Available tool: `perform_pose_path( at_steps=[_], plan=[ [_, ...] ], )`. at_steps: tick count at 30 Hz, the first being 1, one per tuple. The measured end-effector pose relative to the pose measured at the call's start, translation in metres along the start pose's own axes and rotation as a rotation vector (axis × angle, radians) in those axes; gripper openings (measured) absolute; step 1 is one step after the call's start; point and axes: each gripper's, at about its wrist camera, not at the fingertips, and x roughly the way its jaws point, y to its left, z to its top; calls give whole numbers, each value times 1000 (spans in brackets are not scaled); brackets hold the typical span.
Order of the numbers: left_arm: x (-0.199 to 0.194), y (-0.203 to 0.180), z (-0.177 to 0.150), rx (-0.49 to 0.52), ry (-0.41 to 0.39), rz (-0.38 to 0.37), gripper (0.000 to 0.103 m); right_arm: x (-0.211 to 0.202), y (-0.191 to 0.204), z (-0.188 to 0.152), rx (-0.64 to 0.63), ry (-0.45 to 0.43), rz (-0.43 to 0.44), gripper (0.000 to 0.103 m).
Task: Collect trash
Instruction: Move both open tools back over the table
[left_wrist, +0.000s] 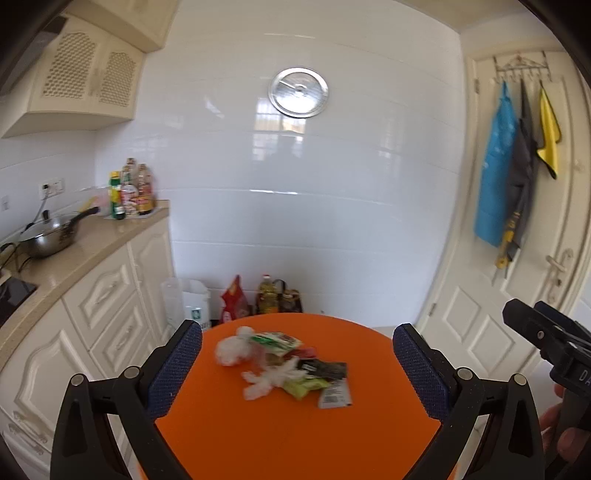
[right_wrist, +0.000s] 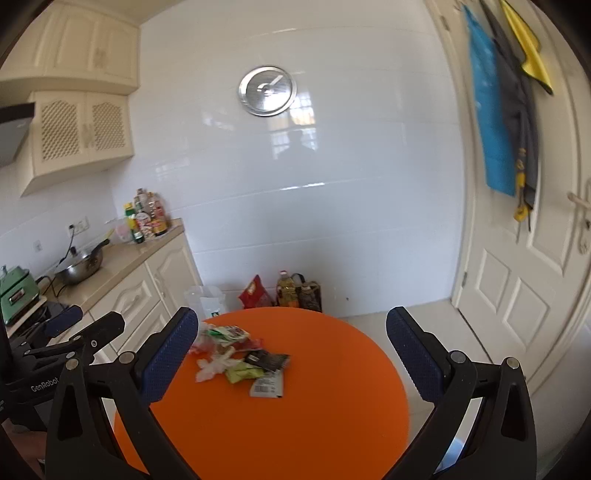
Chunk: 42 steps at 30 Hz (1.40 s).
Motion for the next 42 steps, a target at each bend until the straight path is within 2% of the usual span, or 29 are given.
perform_pose_path(
  at_steps=[6, 13, 24, 28, 30, 34, 37, 42],
  plan=[
    [-25, 21, -20, -48, -20, 94, 102, 13, 47, 3, -87, -9, 41, 103],
    [-8, 26, -44, -76, 72, 132, 102, 55, 57, -18, -114, 87, 25, 103],
    [95, 1, -37, -32, 258, 106, 102, 149, 30, -80, -118, 353, -43, 103],
    [150, -2, -15, -15, 317, 96, 102, 187, 24, -108, -107, 450, -51, 102],
    [180, -7, -10, -5, 343, 97, 102, 204, 22, -120, -97, 485, -48, 100],
    [223, -12, -8, 8, 385, 95, 102, 238, 22, -139, -97, 553, -48, 89],
    [258, -13, -12, 22, 418, 98, 102, 259, 21, -151, -99, 597, -43, 85],
    [307, -12, -18, 51, 464, 94, 102, 280, 24, -163, -106, 632, -3, 78]
  ],
)
